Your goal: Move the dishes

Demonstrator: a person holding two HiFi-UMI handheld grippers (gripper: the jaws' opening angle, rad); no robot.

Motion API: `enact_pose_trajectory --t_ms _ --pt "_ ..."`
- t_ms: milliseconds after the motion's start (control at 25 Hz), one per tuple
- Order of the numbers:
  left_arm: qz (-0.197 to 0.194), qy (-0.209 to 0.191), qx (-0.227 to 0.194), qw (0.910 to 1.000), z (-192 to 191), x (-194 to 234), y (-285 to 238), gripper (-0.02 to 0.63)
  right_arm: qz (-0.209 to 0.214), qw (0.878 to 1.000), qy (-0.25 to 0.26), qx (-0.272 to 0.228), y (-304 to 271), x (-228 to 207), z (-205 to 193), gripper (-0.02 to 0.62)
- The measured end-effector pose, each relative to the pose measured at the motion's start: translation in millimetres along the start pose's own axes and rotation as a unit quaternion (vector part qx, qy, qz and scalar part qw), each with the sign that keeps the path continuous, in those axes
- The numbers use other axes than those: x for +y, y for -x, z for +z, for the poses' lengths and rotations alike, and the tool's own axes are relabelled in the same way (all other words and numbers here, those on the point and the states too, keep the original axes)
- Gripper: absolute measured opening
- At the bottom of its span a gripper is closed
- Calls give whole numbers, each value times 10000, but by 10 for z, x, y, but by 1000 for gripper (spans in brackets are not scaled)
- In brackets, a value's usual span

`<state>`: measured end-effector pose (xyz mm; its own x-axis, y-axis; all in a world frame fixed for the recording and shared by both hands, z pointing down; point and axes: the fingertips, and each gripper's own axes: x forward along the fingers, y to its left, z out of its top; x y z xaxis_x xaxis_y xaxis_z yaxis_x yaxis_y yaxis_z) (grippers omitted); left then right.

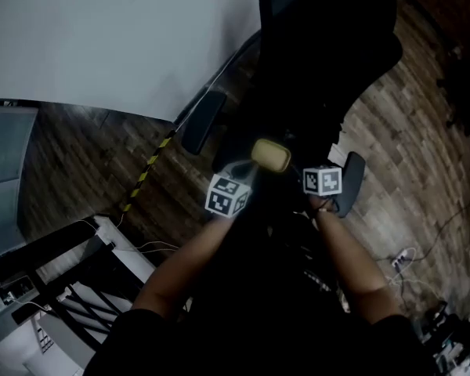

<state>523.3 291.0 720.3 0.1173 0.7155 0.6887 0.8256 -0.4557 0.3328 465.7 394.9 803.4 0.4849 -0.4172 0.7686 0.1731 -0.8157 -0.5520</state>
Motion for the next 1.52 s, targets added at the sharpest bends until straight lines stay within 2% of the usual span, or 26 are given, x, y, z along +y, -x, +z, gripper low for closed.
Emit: enact_pose_trajectory --t_ms 120,520,1120,1520 --pt "-118 -27 128 9998 -47 181 -120 -9 -174 9991 -345 158 -275 -211 -69 62" --pt "-474 -116 553 9973 -421 429 -601 -9 -353 9921 -1105 481 -984 -832 -450 86" --pt "-704 -99 970 9927 -764 668 -1130 -9 -525 9803 -1703 847 -1745 -1445 -828 87" --pt "-738 -178 1108 9909 -827 815 -1206 -9 -540 9763 -1829 1021 -1996 -1561 -922 87"
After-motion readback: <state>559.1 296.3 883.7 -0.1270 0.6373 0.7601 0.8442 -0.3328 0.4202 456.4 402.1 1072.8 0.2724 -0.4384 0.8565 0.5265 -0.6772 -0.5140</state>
